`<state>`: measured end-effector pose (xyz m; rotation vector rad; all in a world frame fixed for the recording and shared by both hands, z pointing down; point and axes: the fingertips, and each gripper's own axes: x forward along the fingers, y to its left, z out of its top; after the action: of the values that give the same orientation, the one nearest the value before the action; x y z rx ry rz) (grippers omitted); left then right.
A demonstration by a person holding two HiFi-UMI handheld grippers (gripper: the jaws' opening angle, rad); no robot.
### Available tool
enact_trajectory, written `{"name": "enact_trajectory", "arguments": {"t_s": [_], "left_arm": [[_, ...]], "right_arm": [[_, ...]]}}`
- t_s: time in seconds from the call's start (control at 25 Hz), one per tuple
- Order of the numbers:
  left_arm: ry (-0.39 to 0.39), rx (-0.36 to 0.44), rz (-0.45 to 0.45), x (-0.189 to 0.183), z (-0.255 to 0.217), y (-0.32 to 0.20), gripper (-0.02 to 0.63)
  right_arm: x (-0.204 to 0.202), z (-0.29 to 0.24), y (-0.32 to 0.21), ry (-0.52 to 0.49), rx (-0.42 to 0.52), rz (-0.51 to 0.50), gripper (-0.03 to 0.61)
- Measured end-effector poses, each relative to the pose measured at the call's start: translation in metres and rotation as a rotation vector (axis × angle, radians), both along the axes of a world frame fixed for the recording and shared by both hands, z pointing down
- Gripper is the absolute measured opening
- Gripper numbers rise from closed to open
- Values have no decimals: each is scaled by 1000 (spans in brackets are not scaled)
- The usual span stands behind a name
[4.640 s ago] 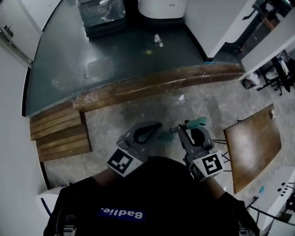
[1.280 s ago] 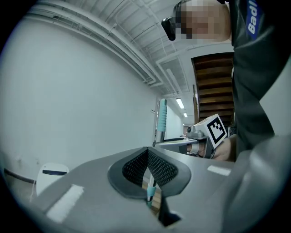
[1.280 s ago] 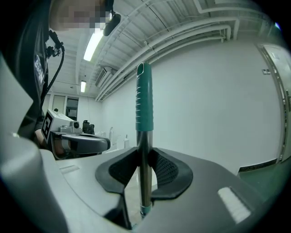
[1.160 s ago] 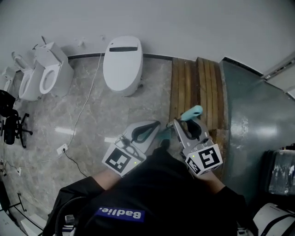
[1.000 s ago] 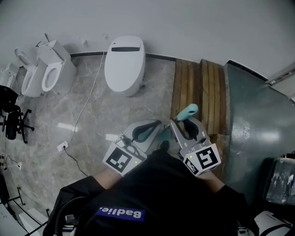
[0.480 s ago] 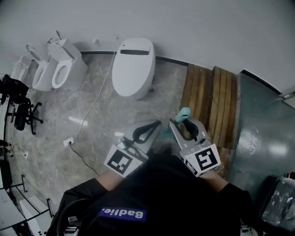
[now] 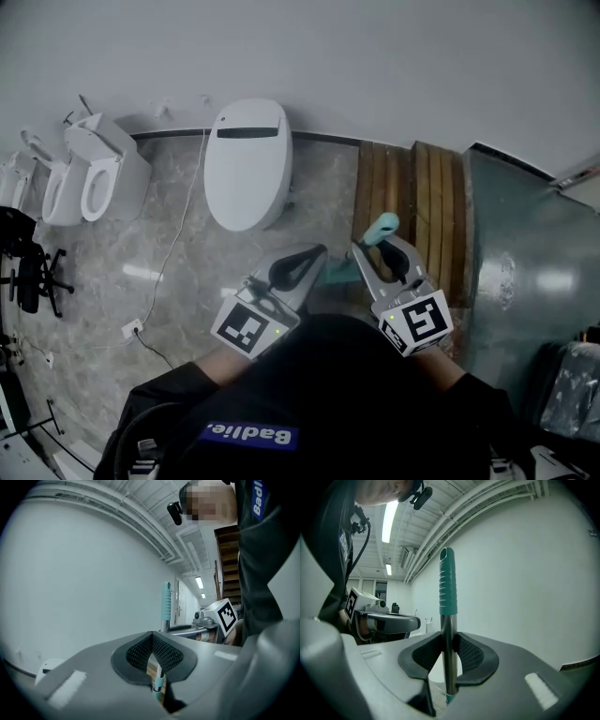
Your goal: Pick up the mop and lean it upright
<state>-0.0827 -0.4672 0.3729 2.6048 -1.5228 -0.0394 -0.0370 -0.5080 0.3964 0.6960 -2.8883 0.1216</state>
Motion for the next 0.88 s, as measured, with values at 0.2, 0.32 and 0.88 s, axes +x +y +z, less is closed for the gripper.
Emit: {"name": "enact_trajectory", "arguments": {"t_s": [0.2,0.32,0.88], "left_arm": [[18,2,84,-47,-5,-48,18],[33,-6,112,-81,-7,-67,18],[71,-6,115,-166,-5,-116,18]], "right_arm": [[-35,0,-49,35,5,98,106],[-54,1,-69,61,7,162,106],[-107,-6,-144,100,52,273,107]]}}
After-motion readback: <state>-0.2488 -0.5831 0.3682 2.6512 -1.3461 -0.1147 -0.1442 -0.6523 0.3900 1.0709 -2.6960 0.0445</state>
